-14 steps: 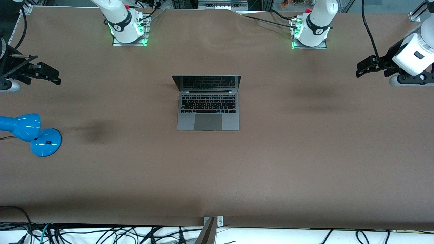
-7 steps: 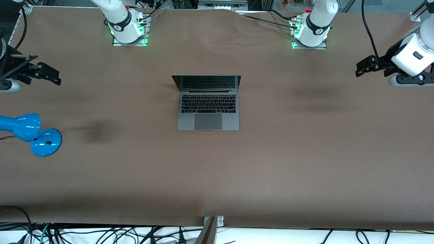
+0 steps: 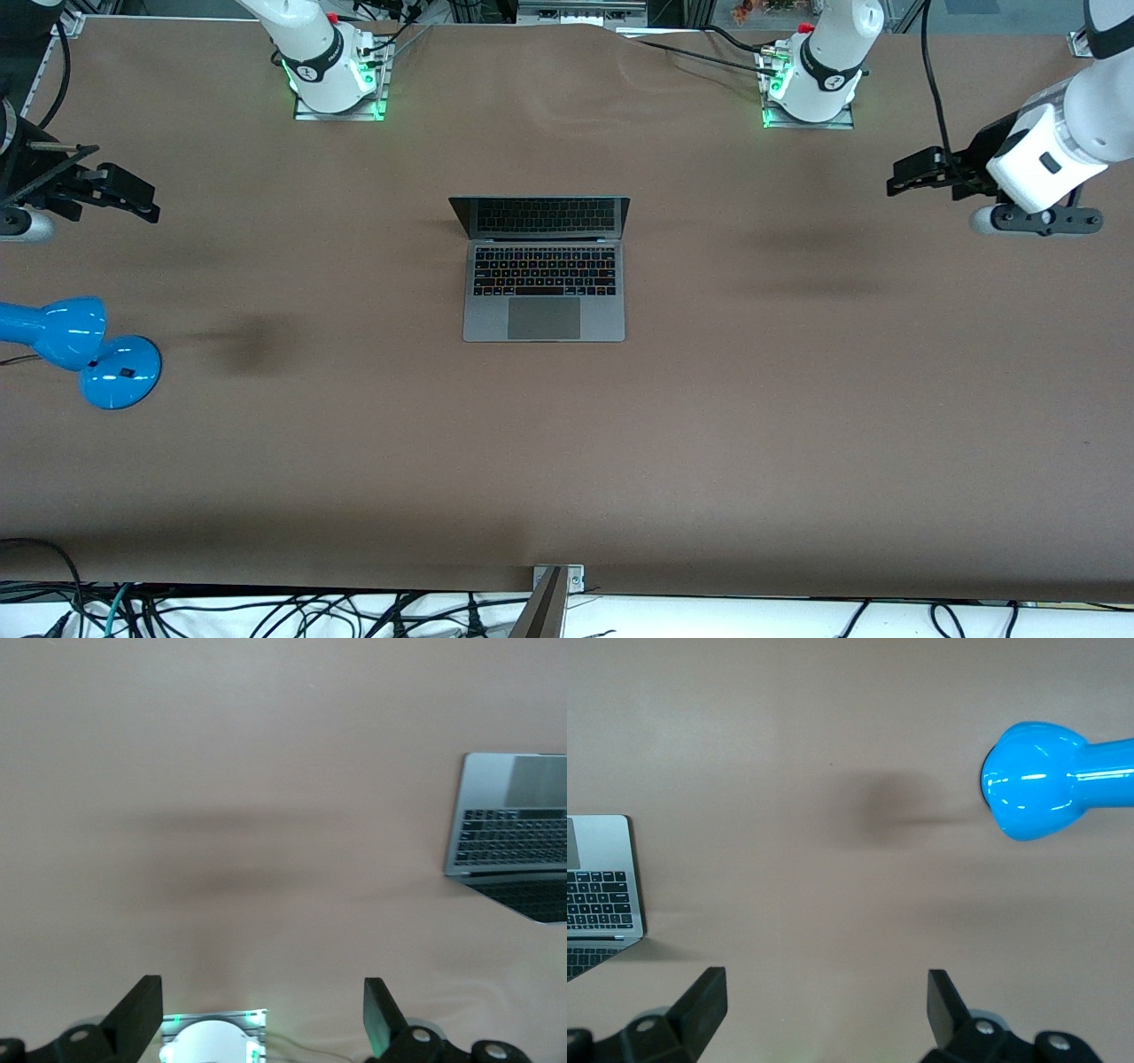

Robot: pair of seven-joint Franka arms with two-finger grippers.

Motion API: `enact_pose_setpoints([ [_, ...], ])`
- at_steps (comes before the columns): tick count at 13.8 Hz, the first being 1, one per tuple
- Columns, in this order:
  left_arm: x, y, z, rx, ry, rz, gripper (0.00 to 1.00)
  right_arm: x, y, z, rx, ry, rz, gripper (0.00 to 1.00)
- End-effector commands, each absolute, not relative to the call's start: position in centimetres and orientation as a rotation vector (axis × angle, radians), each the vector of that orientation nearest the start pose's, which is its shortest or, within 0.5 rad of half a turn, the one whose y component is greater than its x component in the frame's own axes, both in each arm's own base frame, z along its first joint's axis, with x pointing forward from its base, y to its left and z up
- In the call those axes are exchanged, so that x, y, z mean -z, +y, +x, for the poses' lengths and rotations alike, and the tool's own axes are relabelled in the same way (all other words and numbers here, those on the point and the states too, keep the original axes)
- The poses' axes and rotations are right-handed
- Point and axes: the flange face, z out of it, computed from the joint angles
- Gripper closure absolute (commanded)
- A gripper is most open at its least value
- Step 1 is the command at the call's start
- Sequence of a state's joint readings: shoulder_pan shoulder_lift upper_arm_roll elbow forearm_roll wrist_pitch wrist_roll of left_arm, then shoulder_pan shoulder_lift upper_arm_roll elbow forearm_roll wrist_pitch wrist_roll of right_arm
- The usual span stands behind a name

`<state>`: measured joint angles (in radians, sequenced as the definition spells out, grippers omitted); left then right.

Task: Close laptop with both arms from behind
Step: 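Move the left gripper toward the laptop screen while the right gripper follows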

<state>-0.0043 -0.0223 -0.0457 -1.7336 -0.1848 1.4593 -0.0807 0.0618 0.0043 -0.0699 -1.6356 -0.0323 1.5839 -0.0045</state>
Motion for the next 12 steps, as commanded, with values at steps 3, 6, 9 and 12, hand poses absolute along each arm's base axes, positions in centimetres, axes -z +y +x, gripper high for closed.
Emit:
enact_pose_setpoints([
  [3, -54.7, -8.5, 52.5, -0.520, -0.137, -3.329, 0.00, -59.6, -0.6, 55.2, -0.092, 0.006, -3.157, 0.00],
  [6, -54.1, -11.5, 53.1, -0.587, -0.256, -3.351, 0.00, -59.5, -0.6, 55.2, -0.095, 0.004, -3.157, 0.00],
  [9, -54.0, -14.5, 53.2, -0.569, -0.288, -3.351, 0.00, -59.5, -0.6, 55.2, -0.095, 0.006, -3.157, 0.00],
  [12, -53.2, -18.5, 53.4, -0.578, -0.335, -3.403, 0.00, -59.5, -0.6, 55.2, -0.097, 0.006, -3.157, 0.00],
])
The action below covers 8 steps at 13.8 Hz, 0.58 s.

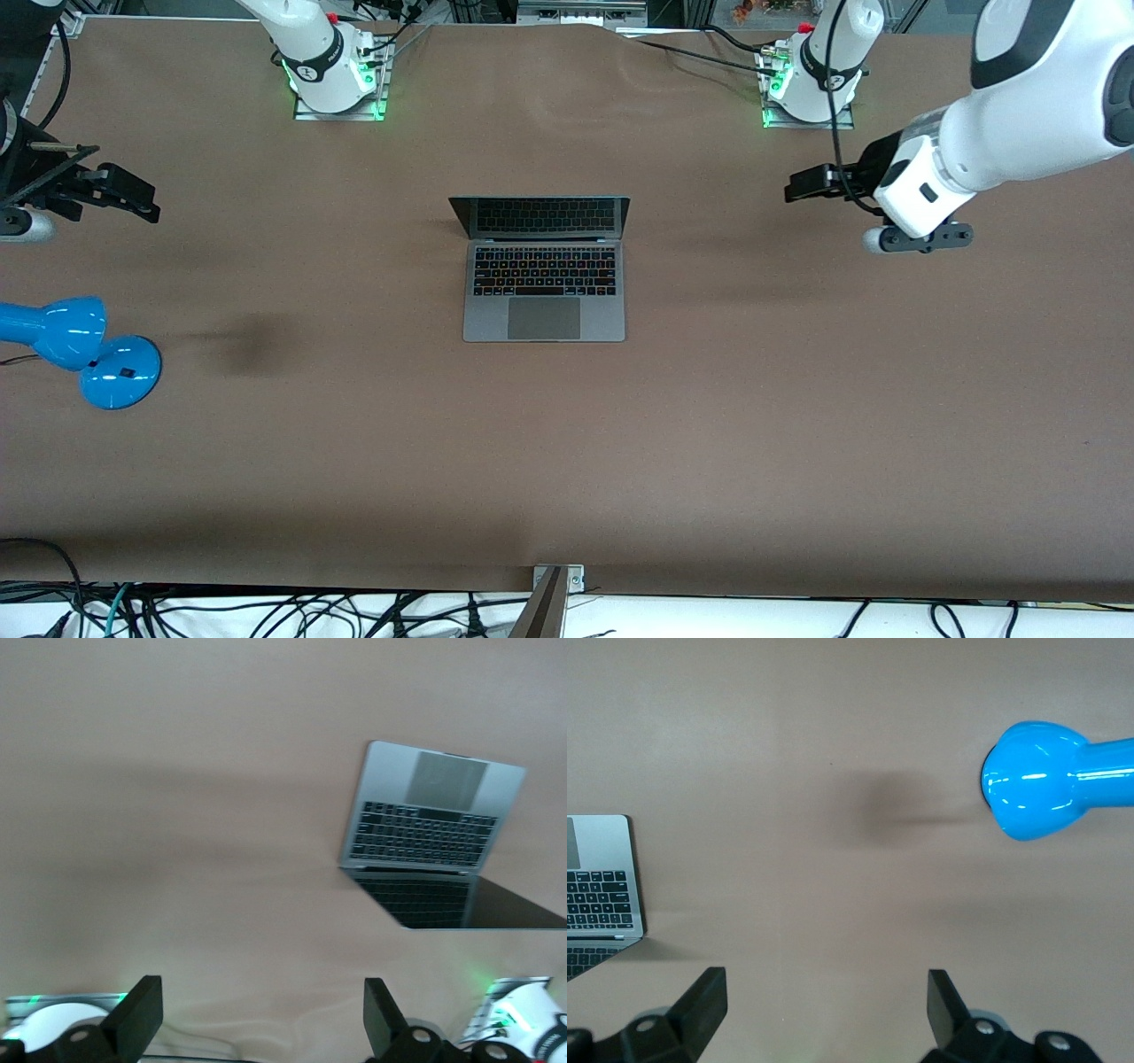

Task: Close laptop with both arms from behind
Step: 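Move the left gripper toward the laptop screen while the right gripper follows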

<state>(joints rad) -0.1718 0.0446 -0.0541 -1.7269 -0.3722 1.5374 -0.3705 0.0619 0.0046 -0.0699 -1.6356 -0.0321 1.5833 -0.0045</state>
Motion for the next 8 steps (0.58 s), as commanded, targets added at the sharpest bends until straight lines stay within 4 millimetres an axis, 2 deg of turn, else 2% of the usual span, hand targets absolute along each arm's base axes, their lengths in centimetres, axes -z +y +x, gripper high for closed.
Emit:
enact_pose_setpoints([
  [1, -52.8, -19.9, 53.4, -0.593, -0.347, -3.410, 0.00, -59.5, -0.5, 55.2, -0.097, 0.004, -3.157, 0.00],
  [5, -50.4, -25.9, 53.2, -0.621, -0.408, -3.432, 0.00, -59.5, -0.6, 55.2, -0.095, -0.008, -3.156, 0.00],
  [8, -48.9, -29.5, 52.5, -0.775, -0.475, -3.461, 0.00, -58.2, -0.6, 55.7, -0.136, -0.023, -3.156, 0.00],
])
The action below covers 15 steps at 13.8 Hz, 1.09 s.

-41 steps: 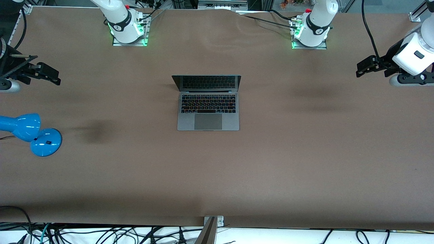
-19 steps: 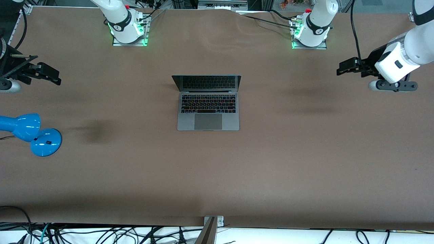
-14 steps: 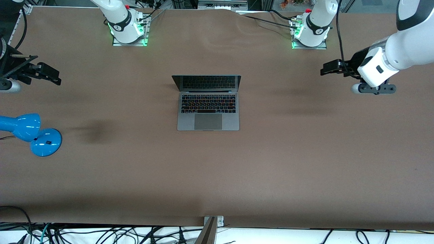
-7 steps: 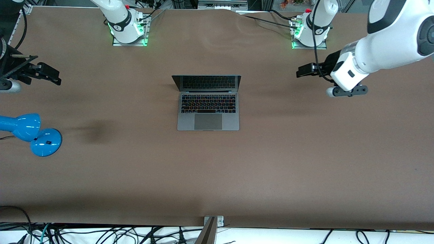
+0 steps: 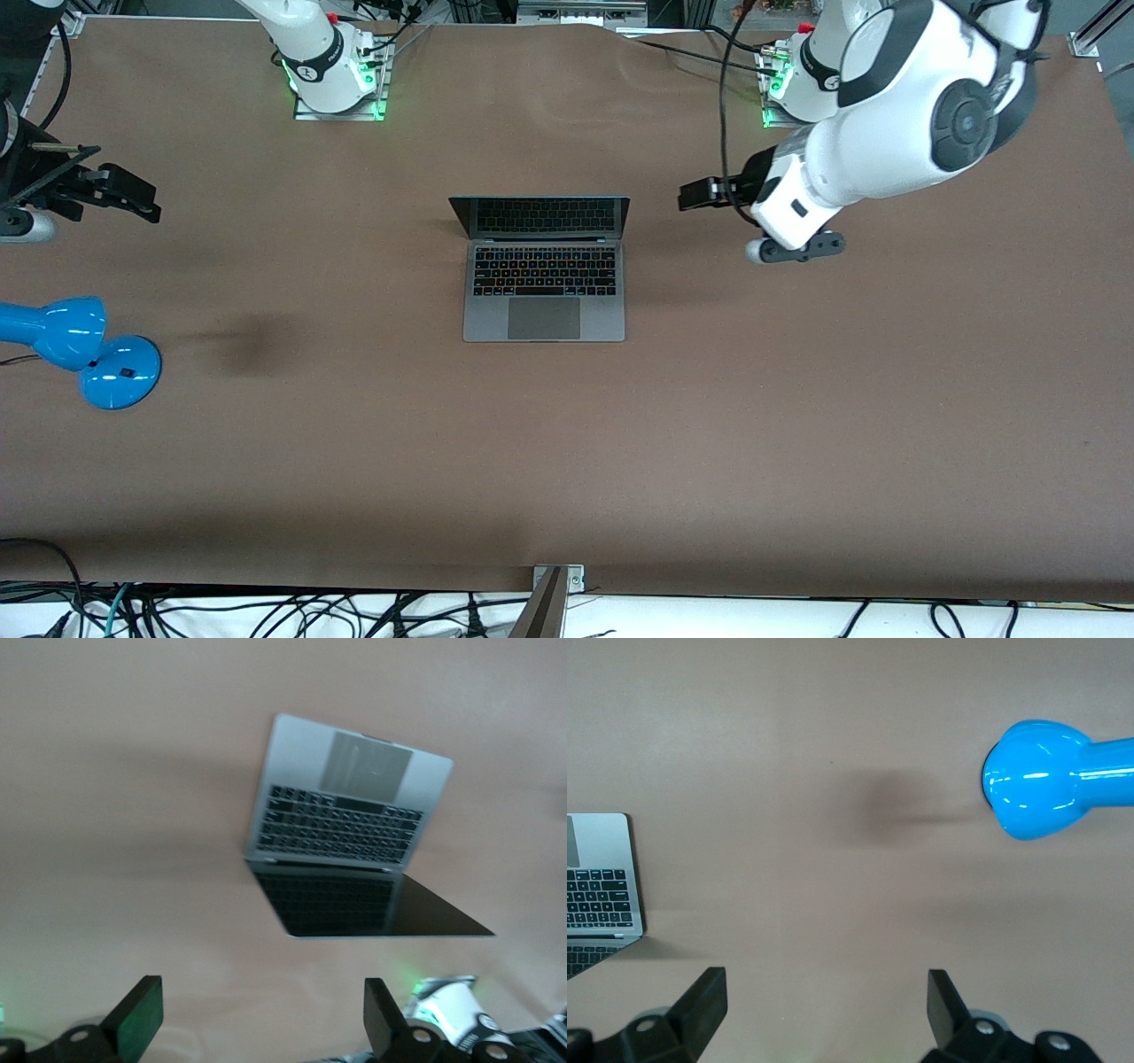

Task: Close laptop with both arms from behind
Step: 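Move the left gripper toward the laptop screen while the right gripper follows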

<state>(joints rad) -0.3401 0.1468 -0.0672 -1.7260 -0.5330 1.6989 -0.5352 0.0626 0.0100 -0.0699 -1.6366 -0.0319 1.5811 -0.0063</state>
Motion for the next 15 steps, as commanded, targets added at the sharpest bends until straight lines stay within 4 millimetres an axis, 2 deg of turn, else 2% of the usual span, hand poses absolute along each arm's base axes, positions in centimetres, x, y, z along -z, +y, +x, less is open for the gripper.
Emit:
enact_pose_setpoints([
  [1, -47.8, -30.4, 52.6, -0.861, -0.507, -3.462, 0.00, -57.7, -0.5, 55.7, -0.172, -0.027, -3.152, 0.00],
  [3, -45.2, -32.7, 52.3, -1.067, -0.553, -3.461, 0.00, -56.1, 1.8, 54.6, -0.362, -0.132, -3.098, 0.00],
  [5, -43.4, -34.7, 51.5, -1.149, -0.530, -3.430, 0.00, -53.3, 4.7, 54.1, -0.471, -0.237, -3.044, 0.00],
  [8, -42.7, -37.7, 49.2, -1.228, -0.570, -3.352, 0.00, -49.9, 10.3, 53.1, -0.522, -0.345, -2.990, 0.00],
  [10, -42.9, -39.0, 47.9, -1.254, -0.558, -3.330, 0.03, -47.5, 11.3, 50.8, -0.557, -0.319, -2.907, 0.00],
  [11, -42.8, -39.2, 47.5, -1.263, -0.556, -3.321, 0.08, -46.7, 12.7, 49.3, -0.560, -0.357, -2.909, 0.00],
  [13, -42.5, -39.2, 47.2, -1.265, -0.552, -3.312, 0.27, -45.1, 15.8, 47.2, -0.598, -0.320, -2.945, 0.00],
  [14, -42.2, -39.2, 46.9, -1.263, -0.543, -3.305, 0.42, -45.0, 18.6, 46.2, -0.610, -0.300, -2.972, 0.00],
  [15, -42.1, -39.2, 46.9, -1.258, -0.544, -3.304, 0.59, -44.6, 20.6, 45.7, -0.618, -0.231, -3.004, 0.00],
])
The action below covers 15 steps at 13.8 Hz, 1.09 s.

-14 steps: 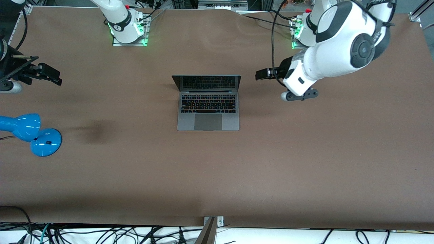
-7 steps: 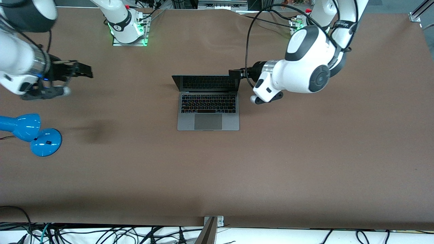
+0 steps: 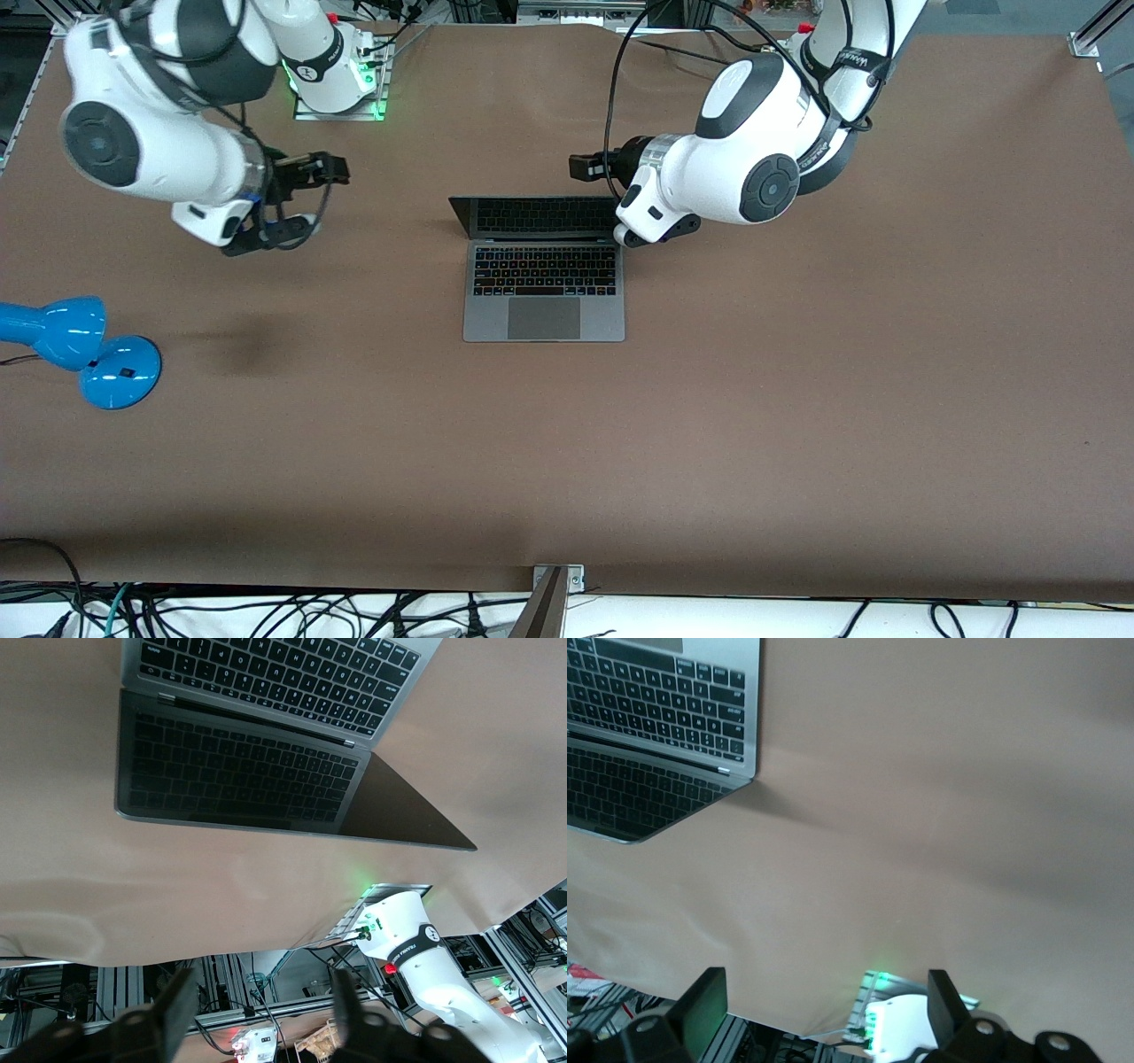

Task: Close laptop with both arms from behind
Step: 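Lower both grippers behind the raised laptop screen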

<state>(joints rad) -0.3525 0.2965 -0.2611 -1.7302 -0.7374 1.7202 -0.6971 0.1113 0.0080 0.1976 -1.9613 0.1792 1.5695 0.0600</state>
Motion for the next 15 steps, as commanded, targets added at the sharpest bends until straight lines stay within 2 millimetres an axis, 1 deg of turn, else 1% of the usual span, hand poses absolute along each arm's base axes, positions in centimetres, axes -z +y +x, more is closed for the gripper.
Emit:
enact_pose_setpoints([
  [1, -42.0, -39.7, 46.5, -1.246, -0.538, -3.306, 0.79, -44.2, 22.7, 45.0, -0.618, -0.210, -3.023, 0.00],
  [2, -41.3, -39.7, 46.0, -1.239, -0.546, -3.299, 0.93, -43.3, 24.2, 44.4, -0.627, -0.212, -3.033, 0.01],
  [3, -40.9, -39.5, 46.0, -1.213, -0.564, -3.304, 1.00, -42.7, 25.5, 44.1, -0.625, -0.225, -3.037, 0.13],
  [4, -40.6, -39.3, 46.0, -1.209, -0.577, -3.304, 1.00, -41.9, 26.8, 43.5, -0.649, -0.267, -3.032, 0.32],
  [5, -40.1, -39.2, 46.1, -1.194, -0.580, -3.300, 1.00, -41.4, 28.1, 42.8, -0.667, -0.311, -3.029, 0.65],
  [6, -39.8, -39.1, 46.0, -1.149, -0.570, -3.302, 1.00, -40.4, 28.9, 42.6, -0.701, -0.333, -3.019, 0.91],
  [7, -39.5, -39.5, 45.6, -1.103, -0.515, -3.290, 1.00, -40.2, 29.8, 42.3, -0.685, -0.359, -3.016, 1.00],
  [8, -39.2, -39.8, 45.1, -1.058, -0.463, -3.274, 1.00, -39.8, 30.7, 42.2, -0.674, -0.369, -3.013, 1.00],
  [9, -38.9, -39.9, 44.9, -1.027, -0.434, -3.263, 1.00, -39.0, 31.5, 42.1, -0.690, -0.391, -3.003, 1.00],
  [10, -38.6, -40.0, 44.8, -1.009, -0.420, -3.250, 1.00, -38.8, 32.3, 42.1, -0.665, -0.404, -2.998, 1.00],
  [11, -38.5, -40.3, 44.5, -0.975, -0.394, -3.237, 1.00, -37.9, 33.1, 42.1, -0.661, -0.413, -2.991, 1.00],
  [12, -38.3, -41.4, 43.4, -0.911, -0.342, -3.215, 1.00, -37.5, 33.5, 42.4, -0.652, -0.418, -2.983, 1.00],
  [14, -37.7, -43.0, 42.1, -0.815, -0.367, -3.163, 1.00, -37.2, 34.5, 43.0, -0.656, -0.432, -2.965, 1.00],
  [15, -37.4, -43.8, 41.5, -0.807, -0.369, -3.168, 1.00, -37.1, 34.8, 43.4, -0.654, -0.438, -2.959, 1.00],
])
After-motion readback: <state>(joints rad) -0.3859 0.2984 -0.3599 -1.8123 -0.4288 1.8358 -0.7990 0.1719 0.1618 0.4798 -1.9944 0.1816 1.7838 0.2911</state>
